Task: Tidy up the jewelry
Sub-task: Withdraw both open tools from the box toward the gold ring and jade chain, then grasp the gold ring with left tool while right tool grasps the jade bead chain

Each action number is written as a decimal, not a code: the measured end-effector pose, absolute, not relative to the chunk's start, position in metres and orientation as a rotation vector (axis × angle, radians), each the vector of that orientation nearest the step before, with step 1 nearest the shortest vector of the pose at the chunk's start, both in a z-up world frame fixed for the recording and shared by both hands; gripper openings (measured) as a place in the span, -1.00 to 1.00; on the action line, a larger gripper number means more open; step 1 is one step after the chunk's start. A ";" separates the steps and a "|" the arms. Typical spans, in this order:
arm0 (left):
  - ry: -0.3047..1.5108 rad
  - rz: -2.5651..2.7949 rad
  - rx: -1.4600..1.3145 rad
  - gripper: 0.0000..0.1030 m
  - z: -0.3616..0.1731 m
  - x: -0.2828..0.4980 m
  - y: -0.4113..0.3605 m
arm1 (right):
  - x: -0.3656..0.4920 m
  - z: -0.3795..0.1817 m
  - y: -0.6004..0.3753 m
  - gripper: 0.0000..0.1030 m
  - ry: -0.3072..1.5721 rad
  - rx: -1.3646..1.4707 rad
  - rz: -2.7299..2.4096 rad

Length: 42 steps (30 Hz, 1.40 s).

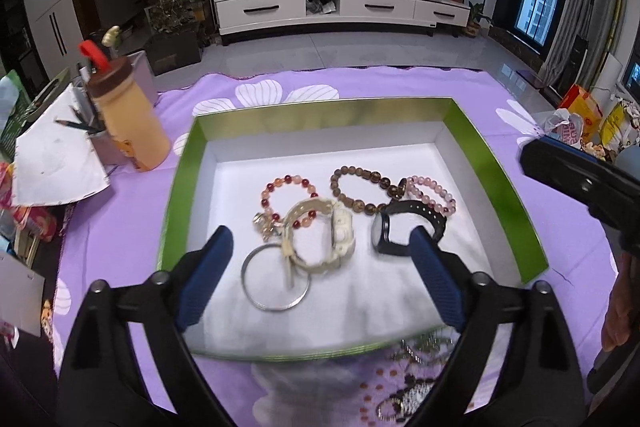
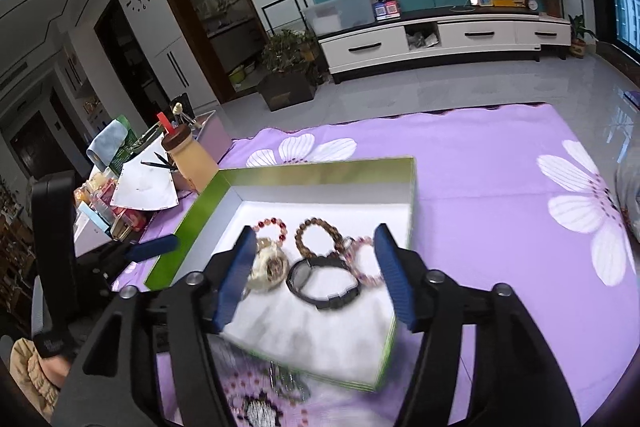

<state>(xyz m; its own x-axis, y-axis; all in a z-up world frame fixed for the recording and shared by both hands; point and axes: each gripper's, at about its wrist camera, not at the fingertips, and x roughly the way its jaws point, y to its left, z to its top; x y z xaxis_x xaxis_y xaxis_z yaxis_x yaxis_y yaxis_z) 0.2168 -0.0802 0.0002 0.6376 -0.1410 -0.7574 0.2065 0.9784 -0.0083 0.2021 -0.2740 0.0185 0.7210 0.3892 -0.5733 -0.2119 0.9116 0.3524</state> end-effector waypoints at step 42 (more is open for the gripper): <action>0.944 -0.246 0.101 0.29 -0.084 0.084 -0.080 | 0.057 -0.058 -0.277 0.55 0.847 0.259 0.331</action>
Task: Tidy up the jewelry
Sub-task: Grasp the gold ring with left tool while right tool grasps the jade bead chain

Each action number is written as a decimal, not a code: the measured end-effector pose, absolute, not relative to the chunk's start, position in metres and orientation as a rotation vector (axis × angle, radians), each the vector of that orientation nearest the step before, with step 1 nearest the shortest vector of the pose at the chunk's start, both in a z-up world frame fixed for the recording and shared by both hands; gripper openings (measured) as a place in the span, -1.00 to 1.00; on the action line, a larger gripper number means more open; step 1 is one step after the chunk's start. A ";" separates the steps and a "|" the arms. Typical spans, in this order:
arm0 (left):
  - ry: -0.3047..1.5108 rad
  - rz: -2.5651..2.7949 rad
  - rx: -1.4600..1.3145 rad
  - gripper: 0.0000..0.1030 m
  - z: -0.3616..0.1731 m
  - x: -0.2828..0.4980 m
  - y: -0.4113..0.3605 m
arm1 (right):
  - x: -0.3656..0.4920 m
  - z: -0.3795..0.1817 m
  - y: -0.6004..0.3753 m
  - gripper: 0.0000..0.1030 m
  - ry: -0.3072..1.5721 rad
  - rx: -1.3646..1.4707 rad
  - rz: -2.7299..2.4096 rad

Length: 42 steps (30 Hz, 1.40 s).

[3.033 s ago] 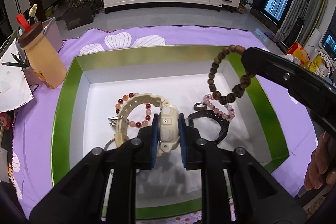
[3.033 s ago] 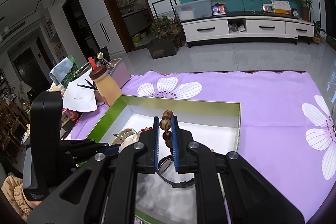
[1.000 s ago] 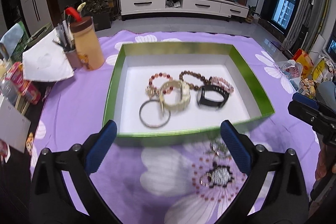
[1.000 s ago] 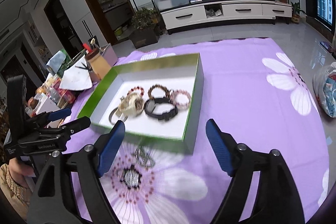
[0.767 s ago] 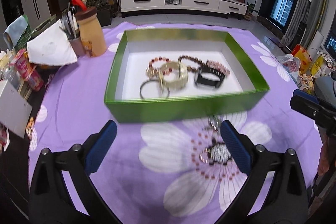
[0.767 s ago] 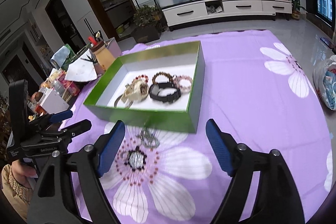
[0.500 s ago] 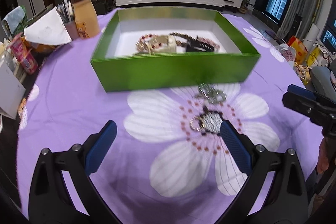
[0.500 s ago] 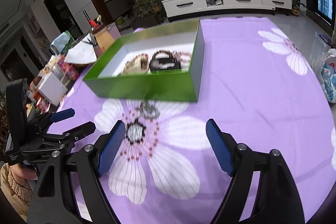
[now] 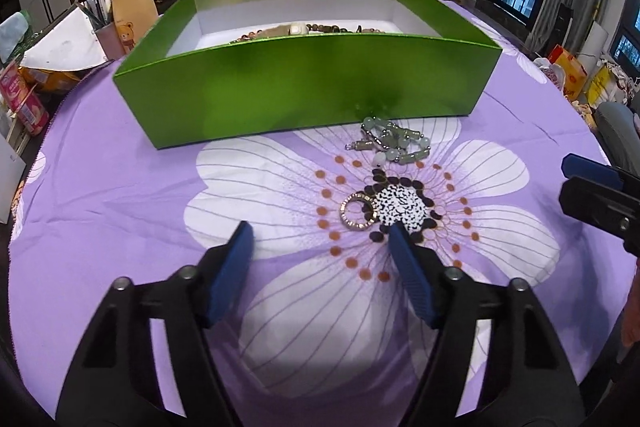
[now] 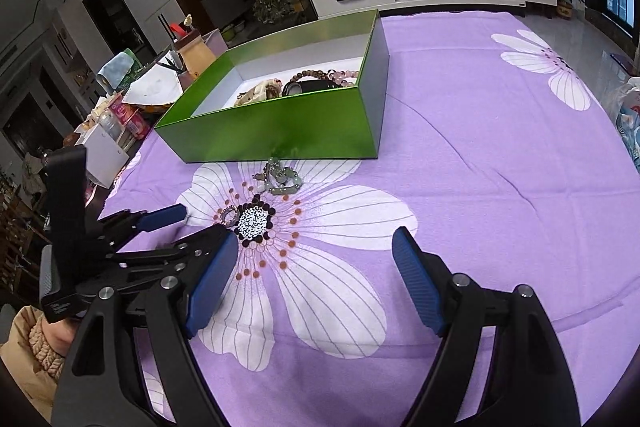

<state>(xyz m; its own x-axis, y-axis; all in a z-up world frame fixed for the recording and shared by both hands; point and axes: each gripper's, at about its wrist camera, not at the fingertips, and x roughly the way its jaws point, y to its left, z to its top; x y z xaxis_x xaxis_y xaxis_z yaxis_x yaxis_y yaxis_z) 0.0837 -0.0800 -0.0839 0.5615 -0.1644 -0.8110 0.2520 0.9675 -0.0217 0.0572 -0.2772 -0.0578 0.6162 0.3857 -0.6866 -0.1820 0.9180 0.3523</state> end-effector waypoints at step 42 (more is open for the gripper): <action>0.915 -0.275 -0.039 -0.60 -0.074 0.091 -0.032 | 0.159 -0.086 -0.188 -0.68 0.892 -0.078 0.461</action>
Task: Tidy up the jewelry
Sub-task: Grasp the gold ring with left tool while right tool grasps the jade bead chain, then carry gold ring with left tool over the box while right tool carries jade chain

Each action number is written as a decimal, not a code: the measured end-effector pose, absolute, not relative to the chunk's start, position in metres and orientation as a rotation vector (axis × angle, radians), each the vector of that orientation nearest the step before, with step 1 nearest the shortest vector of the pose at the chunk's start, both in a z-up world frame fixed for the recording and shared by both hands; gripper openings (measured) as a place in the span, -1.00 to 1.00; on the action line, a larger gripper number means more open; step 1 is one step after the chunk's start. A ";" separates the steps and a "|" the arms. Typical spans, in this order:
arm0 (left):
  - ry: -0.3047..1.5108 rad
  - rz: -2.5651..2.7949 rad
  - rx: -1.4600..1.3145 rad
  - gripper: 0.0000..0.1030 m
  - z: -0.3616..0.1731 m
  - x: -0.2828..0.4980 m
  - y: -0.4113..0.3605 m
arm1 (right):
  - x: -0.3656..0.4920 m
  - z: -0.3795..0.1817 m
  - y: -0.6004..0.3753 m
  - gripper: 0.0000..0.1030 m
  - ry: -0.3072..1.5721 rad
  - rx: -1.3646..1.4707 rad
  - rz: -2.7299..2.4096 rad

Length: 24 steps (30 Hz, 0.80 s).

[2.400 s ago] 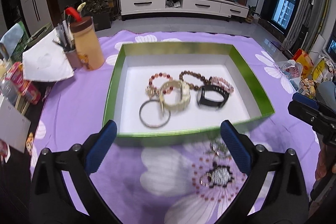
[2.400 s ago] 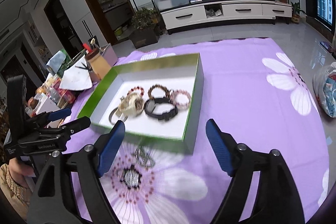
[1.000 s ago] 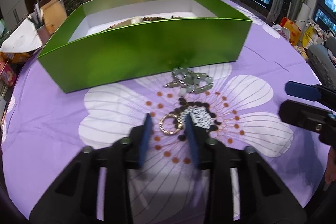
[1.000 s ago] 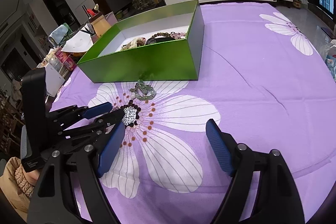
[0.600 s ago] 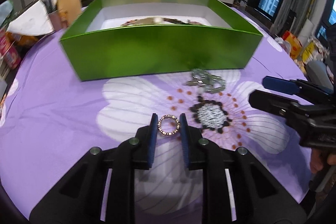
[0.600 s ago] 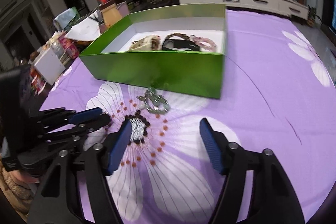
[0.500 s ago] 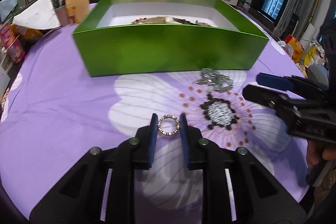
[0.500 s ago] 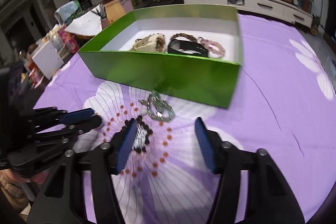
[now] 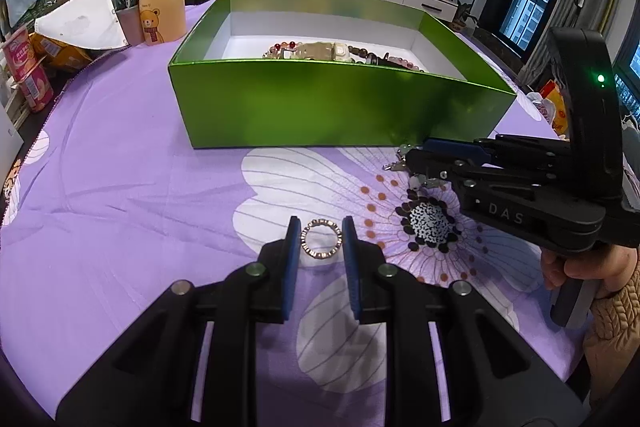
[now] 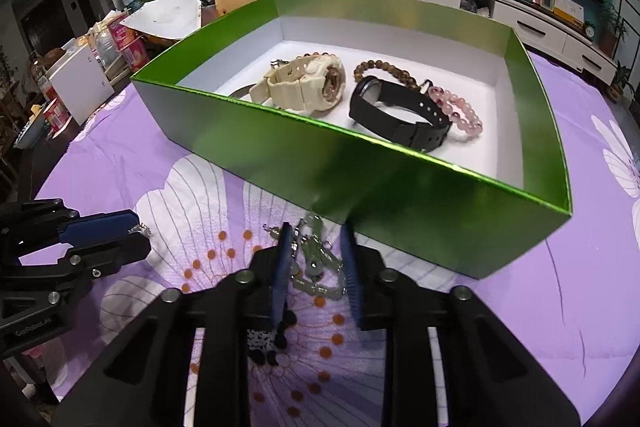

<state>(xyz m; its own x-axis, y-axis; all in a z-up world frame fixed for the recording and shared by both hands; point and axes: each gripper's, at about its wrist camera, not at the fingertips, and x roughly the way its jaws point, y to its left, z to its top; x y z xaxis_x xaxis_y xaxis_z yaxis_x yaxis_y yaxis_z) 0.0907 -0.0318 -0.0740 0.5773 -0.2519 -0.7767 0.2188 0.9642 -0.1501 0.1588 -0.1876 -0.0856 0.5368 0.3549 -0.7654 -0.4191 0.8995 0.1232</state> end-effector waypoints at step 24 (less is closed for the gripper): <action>0.885 -0.264 -0.051 -0.60 -0.052 0.087 -0.030 | 0.103 -0.023 -0.224 -0.86 0.737 0.097 0.482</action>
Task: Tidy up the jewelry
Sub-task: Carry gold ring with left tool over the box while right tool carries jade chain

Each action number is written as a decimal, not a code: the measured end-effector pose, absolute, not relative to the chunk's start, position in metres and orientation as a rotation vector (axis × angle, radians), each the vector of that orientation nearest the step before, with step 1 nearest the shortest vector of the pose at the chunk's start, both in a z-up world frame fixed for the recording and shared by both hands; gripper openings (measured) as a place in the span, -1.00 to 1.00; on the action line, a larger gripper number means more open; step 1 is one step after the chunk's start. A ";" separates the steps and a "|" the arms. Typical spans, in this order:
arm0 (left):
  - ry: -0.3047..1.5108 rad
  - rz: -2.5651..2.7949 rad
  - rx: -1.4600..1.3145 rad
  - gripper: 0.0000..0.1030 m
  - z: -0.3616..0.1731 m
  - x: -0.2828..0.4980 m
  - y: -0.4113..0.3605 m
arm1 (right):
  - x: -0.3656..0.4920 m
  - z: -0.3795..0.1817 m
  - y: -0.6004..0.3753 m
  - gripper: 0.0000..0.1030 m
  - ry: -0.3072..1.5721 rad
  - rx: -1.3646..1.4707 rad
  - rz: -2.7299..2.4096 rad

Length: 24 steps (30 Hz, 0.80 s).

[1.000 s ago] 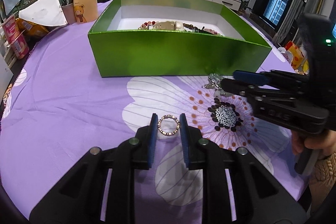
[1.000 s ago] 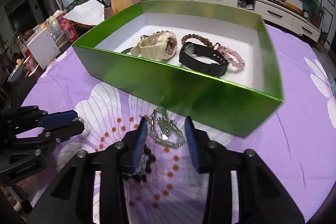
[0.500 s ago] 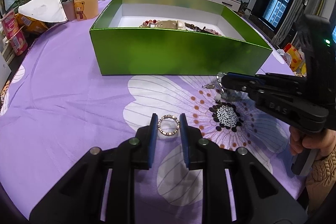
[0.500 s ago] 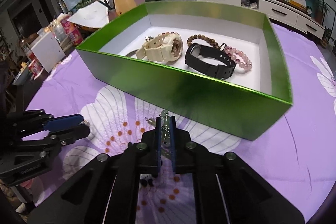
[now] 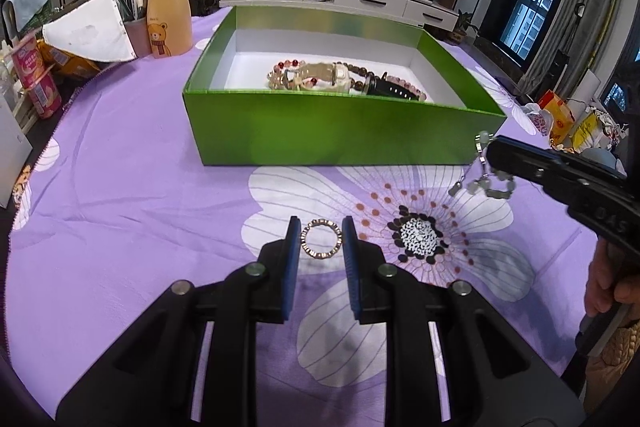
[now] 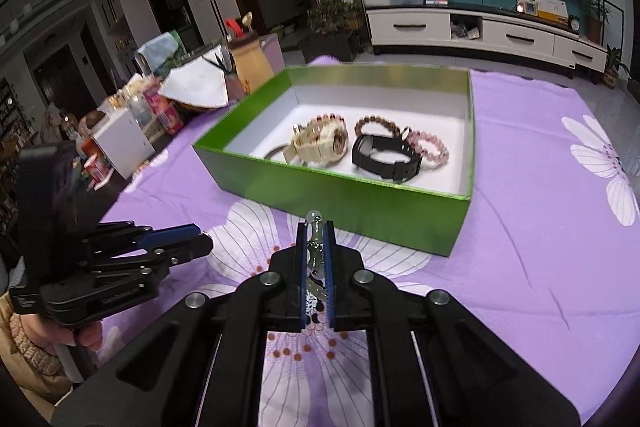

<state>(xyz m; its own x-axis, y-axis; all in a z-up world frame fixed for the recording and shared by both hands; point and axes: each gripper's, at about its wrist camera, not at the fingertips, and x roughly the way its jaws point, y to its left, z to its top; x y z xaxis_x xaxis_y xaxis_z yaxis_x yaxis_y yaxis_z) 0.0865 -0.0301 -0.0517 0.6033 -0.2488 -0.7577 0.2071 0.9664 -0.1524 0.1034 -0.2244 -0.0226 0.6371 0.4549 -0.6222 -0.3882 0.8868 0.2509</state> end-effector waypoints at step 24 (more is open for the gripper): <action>0.763 -0.269 0.003 -0.60 0.013 0.105 -0.043 | 0.099 0.032 -0.243 -0.86 0.604 0.118 0.451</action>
